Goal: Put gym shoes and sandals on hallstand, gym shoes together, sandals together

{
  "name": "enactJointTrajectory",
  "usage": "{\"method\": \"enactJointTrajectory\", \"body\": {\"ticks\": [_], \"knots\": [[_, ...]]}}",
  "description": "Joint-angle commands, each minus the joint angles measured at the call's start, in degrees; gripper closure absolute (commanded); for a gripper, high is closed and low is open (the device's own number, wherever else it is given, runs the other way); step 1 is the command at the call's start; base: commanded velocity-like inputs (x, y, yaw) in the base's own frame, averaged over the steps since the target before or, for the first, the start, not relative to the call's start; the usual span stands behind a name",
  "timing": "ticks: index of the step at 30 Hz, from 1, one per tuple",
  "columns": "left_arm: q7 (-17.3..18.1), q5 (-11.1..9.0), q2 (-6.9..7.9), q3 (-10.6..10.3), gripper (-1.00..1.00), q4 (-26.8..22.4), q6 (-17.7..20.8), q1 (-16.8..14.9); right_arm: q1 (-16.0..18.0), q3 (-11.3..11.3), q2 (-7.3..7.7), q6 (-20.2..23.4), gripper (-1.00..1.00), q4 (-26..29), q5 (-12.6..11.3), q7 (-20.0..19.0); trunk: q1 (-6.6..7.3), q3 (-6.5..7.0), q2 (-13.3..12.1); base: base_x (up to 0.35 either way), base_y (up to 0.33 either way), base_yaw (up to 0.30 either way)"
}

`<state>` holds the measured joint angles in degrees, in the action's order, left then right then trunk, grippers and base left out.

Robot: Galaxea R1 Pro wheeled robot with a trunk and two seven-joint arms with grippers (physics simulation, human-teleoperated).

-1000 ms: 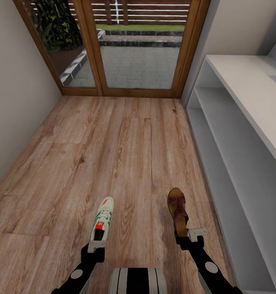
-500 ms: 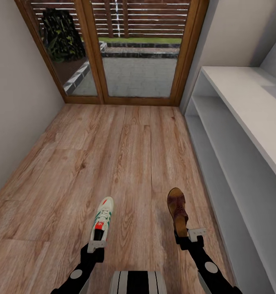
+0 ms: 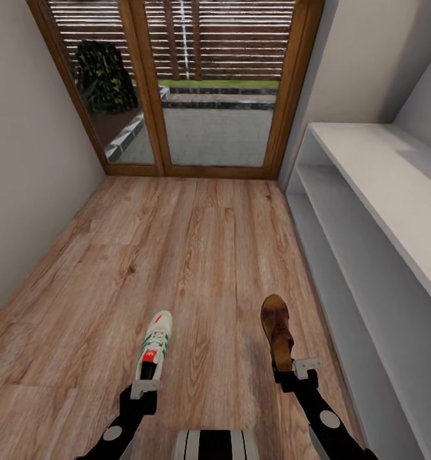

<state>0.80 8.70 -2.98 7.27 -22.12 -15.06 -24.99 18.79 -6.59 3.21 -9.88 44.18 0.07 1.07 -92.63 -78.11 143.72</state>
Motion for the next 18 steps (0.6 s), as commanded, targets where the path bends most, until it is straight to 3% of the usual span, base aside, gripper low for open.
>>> {"method": "enactJointTrajectory", "body": {"ticks": [1, 4, 5, 6, 11, 18], "knots": [[-0.03, 0.64, 0.33, 0.44, 1.0, 0.08, -0.19, 0.03, 0.02, -0.17, 0.05, -0.14, 1.0, -0.11, -0.11, 0.08, 0.03, 0.19, 0.0, 0.0, 0.0, 0.0], [-0.15, 0.56, 1.62, 0.48, 1.0, 0.09, -0.23, 0.03, 0.02, -0.17, 0.1, -0.24, 1.0, -0.21, 0.02, 0.09, 0.11, 0.86, -0.04, 0.0, 0.0, 0.0], [-0.19, -0.2, 3.81, 0.6, 1.0, 0.13, -0.89, 0.21, -0.01, -0.11, 0.16, -0.43, 1.0, -1.65, 0.19, 0.31, 0.14, 1.1, -0.06, 0.0, 0.0, 0.0], [-0.23, -1.36, 4.15, 0.61, 1.0, 0.36, -2.66, 0.34, -0.04, -0.1, 0.2, -0.61, 1.0, -4.18, 0.18, 0.31, 0.16, 1.36, -0.07, 0.0, 0.0, -0.055], [-0.19, -3.88, 4.34, 0.58, 1.0, 0.84, -5.22, 1.51, -0.06, -0.09, 0.31, -2.76, 1.0, -9.28, 0.15, 0.25, 0.29, 2.81, -0.14, 0.0, 0.0, -0.106], [-0.21, -6.37, 4.66, 0.79, 1.0, 0.36, -6.06, 5.44, -0.07, -0.09, 0.36, -10.21, 1.0, -18.22, 0.13, 0.25, 0.47, 4.93, -0.23, 0.0, 0.0, -0.14]]}}
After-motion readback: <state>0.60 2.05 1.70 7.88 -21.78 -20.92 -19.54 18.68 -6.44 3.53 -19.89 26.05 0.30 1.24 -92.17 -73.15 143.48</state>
